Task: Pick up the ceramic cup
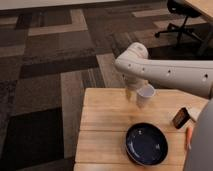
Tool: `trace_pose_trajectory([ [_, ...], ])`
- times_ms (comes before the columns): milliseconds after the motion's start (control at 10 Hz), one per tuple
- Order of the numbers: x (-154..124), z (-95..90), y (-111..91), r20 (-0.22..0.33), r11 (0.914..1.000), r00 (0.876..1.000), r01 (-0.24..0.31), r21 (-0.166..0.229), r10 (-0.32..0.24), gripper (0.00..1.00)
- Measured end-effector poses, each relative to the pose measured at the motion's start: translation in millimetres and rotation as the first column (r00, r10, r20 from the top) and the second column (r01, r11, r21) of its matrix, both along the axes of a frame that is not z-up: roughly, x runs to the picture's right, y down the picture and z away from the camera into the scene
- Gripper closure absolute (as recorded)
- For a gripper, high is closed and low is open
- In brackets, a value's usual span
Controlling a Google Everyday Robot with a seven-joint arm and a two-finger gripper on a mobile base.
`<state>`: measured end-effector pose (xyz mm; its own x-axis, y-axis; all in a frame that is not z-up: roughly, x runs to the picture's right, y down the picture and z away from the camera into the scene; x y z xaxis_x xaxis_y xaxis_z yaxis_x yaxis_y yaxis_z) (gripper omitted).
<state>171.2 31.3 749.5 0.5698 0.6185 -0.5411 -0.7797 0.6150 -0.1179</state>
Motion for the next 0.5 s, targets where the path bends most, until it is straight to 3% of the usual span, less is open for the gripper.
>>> trace_pose_trajectory([
  [500,18,37.5,26,0.058,0.9957,0.995,-0.076,-0.053,0.079,0.35],
])
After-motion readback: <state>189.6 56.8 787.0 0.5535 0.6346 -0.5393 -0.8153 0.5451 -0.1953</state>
